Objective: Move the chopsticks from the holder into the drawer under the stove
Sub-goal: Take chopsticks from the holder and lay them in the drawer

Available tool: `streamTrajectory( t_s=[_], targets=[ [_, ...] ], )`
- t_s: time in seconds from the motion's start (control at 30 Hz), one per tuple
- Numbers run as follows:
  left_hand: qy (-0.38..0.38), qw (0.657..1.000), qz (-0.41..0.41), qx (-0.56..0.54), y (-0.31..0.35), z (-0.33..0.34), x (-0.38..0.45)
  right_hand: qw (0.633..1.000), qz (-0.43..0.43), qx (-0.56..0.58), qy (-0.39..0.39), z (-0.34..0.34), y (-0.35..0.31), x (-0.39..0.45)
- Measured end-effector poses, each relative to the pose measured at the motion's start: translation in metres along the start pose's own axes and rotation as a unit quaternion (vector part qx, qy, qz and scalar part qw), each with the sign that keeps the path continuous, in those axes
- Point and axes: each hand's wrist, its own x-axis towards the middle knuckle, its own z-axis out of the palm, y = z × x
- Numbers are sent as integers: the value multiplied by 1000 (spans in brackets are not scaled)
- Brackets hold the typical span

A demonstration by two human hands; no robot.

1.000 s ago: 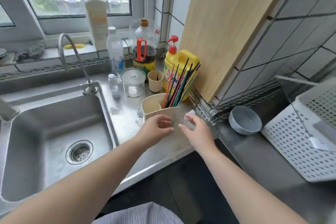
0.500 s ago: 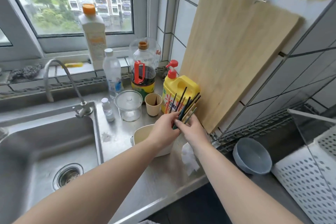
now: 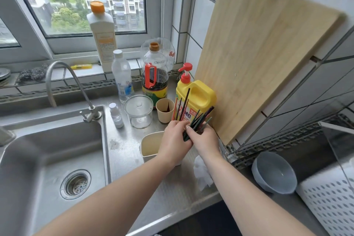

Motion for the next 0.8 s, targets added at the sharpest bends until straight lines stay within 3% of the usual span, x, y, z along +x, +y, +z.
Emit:
streamTrajectory(
  t_s=[0.23, 0.53, 0.8],
  targets=[
    [-65, 996, -37, -43, 0, 5, -3, 999, 19, -14, -38, -3, 8, 3],
    [-89, 994, -44, -55, -3, 3, 2, 995, -91, -39, 3, -13, -9, 10],
    [-2, 997, -12, -75, 15, 2, 15, 987, -148, -65, -15, -29, -51, 21]
  ],
)
